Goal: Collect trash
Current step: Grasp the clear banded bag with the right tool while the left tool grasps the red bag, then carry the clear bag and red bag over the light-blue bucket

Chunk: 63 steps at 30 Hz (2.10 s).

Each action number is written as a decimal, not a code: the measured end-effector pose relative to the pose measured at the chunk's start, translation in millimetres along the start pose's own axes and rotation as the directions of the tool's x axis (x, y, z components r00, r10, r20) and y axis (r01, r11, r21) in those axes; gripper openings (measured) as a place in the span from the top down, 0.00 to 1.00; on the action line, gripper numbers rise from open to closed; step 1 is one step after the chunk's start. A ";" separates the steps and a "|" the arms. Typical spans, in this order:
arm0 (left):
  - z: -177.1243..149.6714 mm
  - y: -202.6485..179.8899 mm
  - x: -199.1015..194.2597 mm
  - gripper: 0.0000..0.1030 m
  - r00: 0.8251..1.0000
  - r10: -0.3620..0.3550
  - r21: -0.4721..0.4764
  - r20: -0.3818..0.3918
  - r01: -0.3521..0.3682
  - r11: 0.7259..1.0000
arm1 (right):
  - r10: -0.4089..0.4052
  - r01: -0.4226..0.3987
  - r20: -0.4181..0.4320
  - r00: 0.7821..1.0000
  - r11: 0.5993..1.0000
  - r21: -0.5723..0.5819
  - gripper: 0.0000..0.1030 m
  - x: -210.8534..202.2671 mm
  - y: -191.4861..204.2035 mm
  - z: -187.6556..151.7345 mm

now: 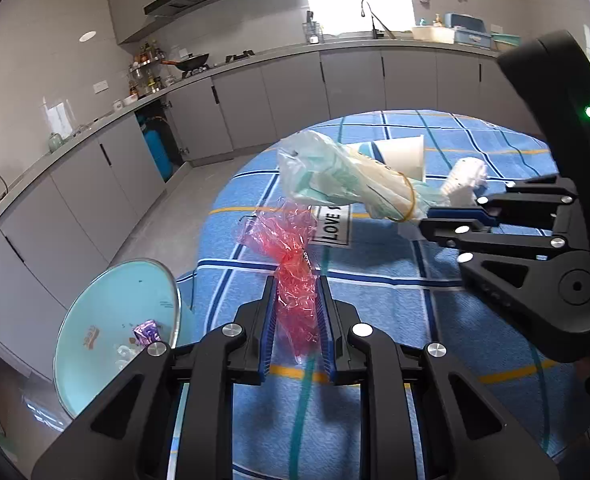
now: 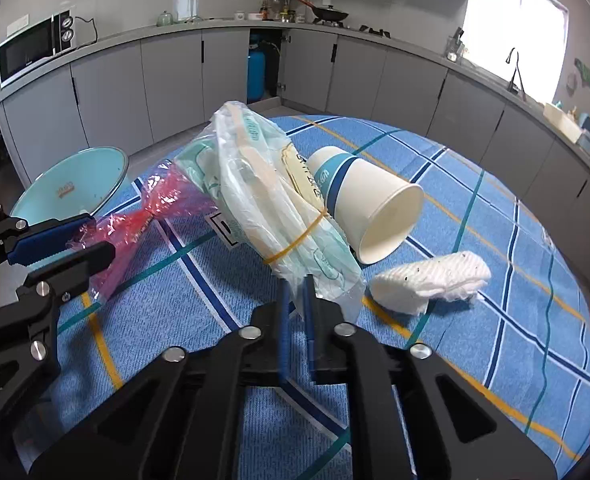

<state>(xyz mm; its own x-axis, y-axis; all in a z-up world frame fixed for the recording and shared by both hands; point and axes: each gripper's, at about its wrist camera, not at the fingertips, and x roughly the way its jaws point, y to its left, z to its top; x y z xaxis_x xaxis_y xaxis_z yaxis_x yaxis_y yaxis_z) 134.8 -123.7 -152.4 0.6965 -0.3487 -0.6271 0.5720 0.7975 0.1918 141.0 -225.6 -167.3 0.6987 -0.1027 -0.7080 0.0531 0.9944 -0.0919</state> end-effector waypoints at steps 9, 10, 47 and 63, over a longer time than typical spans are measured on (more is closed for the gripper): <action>-2.0 11.8 -4.8 0.81 1.000 0.018 -0.028 0.008 -0.018 0.999 | 0.029 -0.029 0.022 0.999 1.000 0.011 0.98 -8.6 4.4 -2.3; -2.3 12.5 -5.5 0.81 1.000 0.020 -0.030 0.010 -0.020 0.999 | 0.032 -0.032 0.025 0.999 0.999 0.014 0.99 -10.1 4.4 -2.5; -13.8 107.6 -47.9 0.81 0.972 0.233 -0.179 0.038 -0.223 0.958 | 0.160 -0.161 0.124 0.979 0.987 -0.001 0.99 -41.2 62.2 29.7; -24.3 150.3 -56.9 0.81 0.938 0.347 -0.223 0.016 -0.335 0.916 | 0.205 -0.199 0.124 0.971 0.978 -0.057 0.99 -32.7 98.7 47.7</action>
<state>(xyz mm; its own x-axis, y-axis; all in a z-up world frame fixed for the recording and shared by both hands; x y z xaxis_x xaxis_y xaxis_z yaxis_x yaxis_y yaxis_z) 170.6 27.9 -106.2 0.8583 -0.0583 -0.5099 0.1940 0.9567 0.2172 157.4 -122.9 -119.8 0.7779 0.1069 -0.6192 -0.1277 0.9918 0.0109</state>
